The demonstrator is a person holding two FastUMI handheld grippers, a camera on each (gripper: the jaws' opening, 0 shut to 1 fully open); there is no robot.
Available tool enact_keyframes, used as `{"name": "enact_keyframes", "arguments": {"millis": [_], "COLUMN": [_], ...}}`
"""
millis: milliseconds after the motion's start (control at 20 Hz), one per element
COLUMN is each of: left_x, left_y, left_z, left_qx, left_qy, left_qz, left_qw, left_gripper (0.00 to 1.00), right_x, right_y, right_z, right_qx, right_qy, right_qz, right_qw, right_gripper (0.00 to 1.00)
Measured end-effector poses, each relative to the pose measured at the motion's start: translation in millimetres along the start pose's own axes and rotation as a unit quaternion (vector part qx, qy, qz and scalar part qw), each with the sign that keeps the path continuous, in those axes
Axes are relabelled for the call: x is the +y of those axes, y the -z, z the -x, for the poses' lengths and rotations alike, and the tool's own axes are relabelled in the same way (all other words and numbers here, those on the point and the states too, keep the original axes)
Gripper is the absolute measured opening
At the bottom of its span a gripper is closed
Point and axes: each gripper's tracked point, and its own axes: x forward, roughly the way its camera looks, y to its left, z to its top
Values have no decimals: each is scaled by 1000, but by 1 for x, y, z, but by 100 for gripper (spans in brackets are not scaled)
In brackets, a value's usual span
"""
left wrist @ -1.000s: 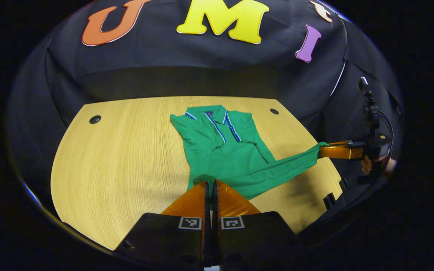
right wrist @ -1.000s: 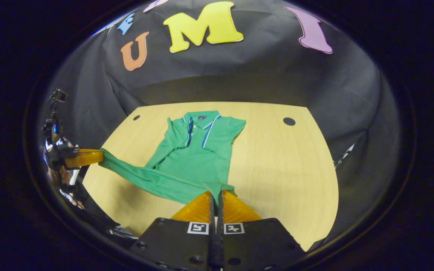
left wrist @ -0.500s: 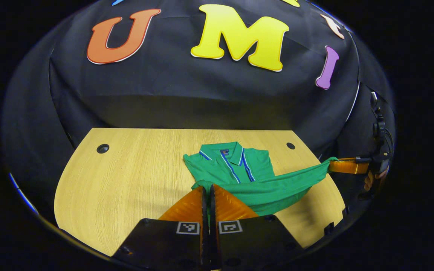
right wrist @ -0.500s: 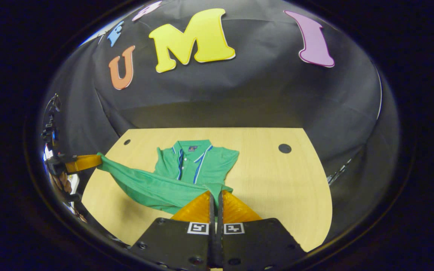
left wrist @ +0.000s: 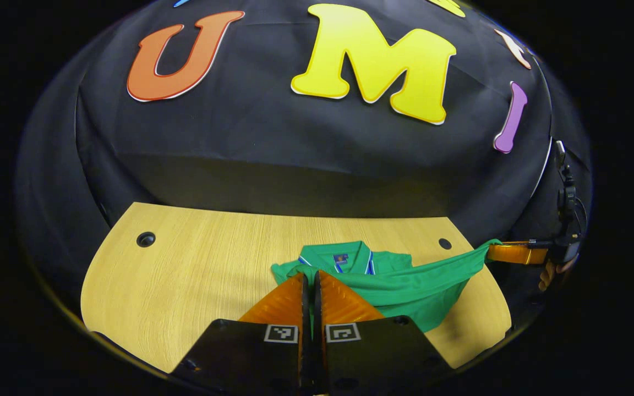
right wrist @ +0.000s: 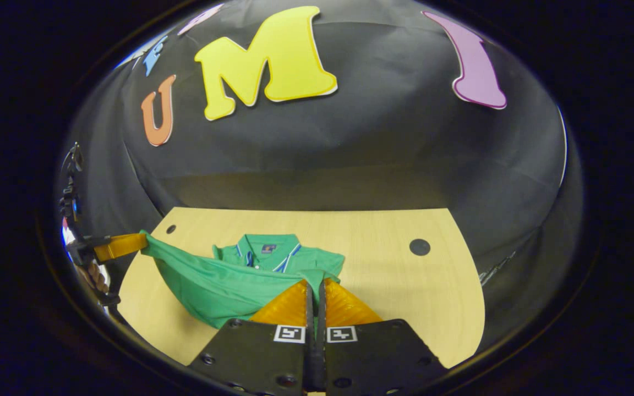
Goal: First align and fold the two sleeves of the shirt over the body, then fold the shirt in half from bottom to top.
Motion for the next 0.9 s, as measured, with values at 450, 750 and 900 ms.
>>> {"name": "enact_keyframes", "arguments": {"millis": [450,750,900], "left_x": [28,52,63], "left_y": [2,37,54], "left_z": [-80,-124,-138], "left_qx": [5,42,59], "left_qy": [-32,-47,-66], "left_qz": [23,26,18], "left_qw": [999,998,996], "left_gripper": [6,6,8], "right_x": [-11,-18,-18], "right_y": [-31,-11,1], "right_z": [-94,-148,-167], "right_qx": [5,32,44], "right_qy": [0,5,6], "right_qz": [-6,8,2], "right_qw": [1000,999,999], "right_gripper": [0,0,2]}}
